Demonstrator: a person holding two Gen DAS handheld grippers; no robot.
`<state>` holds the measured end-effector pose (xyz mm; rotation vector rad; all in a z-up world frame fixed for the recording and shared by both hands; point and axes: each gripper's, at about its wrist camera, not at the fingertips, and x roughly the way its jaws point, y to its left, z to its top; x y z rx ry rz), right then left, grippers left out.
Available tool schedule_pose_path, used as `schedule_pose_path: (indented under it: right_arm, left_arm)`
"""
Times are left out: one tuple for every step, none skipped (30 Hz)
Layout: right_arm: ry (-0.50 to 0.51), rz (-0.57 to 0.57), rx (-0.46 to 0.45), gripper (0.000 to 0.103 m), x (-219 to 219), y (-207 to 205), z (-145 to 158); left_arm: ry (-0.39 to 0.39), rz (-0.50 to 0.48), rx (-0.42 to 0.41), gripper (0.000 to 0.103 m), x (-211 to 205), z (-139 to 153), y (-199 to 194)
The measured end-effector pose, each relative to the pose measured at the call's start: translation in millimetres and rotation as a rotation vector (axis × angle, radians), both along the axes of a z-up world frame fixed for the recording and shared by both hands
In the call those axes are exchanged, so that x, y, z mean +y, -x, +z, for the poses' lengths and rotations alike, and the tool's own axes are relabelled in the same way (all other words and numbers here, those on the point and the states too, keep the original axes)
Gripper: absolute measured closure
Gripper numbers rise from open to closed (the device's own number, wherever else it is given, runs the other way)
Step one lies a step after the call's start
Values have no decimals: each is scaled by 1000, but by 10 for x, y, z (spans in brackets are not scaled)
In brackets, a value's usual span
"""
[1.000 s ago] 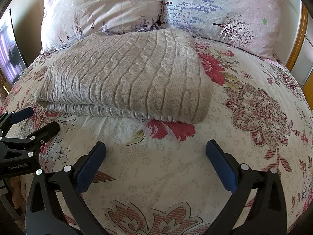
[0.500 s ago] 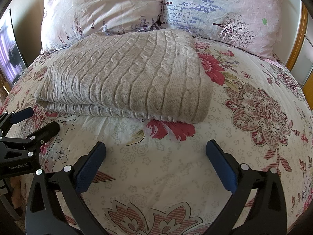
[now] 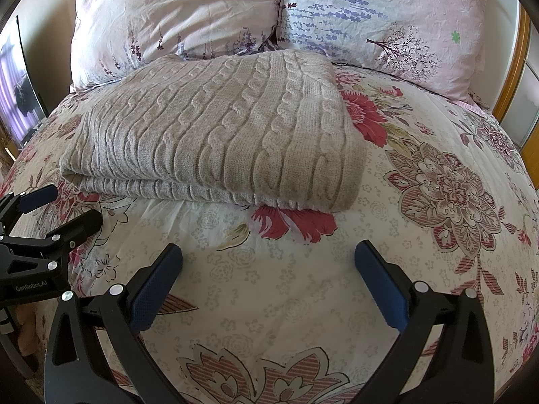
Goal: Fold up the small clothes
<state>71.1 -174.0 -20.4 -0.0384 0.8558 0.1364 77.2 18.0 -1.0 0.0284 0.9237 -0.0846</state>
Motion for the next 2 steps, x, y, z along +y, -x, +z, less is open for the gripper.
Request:
schedule_pose_path:
  right_arm:
    - [0, 0, 0, 1, 1, -4, 2]
    - [0, 0, 0, 1, 0, -2, 1]
  left_arm:
    - [0, 0, 0, 2, 0, 0, -2]
    - [0, 0, 0, 2, -1, -1, 1]
